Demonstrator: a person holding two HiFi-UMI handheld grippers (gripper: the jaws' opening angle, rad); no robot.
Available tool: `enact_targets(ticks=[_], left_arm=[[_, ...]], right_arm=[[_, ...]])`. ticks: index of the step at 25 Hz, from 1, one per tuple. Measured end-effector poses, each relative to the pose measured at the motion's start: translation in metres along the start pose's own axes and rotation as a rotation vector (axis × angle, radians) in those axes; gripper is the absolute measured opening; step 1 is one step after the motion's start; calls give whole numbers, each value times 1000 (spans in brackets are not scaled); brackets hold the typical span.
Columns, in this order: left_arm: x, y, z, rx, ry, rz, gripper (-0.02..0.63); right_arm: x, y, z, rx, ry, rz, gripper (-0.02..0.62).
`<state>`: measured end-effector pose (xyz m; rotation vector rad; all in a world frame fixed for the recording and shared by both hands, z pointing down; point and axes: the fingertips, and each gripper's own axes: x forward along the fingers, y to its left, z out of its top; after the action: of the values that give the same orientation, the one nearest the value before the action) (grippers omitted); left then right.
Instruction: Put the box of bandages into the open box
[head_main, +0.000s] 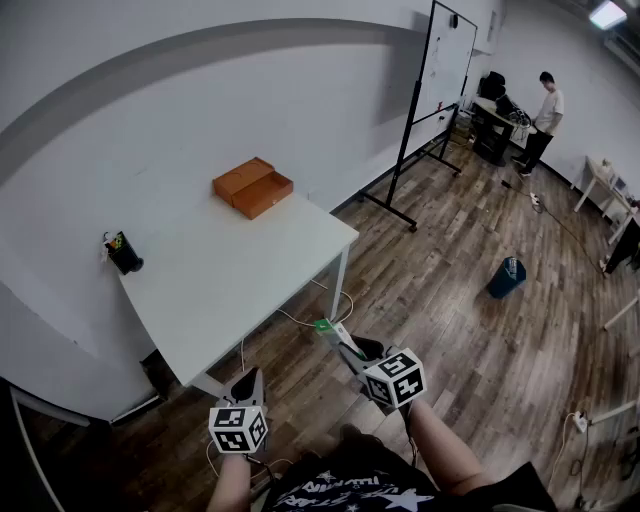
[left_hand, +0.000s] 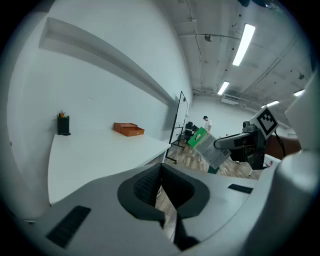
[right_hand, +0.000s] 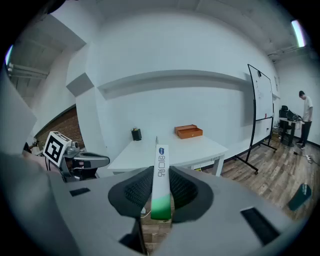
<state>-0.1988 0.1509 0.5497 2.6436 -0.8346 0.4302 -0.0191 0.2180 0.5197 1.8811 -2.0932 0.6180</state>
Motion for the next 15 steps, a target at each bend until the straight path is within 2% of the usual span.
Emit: enact_targets(ticks=[9, 15], left_arm=[[-7, 6, 2, -8, -9, -12, 20], [-12, 9, -10, -22, 5, -20, 20]], right_arm=[[3, 14, 1, -15, 7, -7, 114], [3, 22, -13, -13, 26, -5, 114]])
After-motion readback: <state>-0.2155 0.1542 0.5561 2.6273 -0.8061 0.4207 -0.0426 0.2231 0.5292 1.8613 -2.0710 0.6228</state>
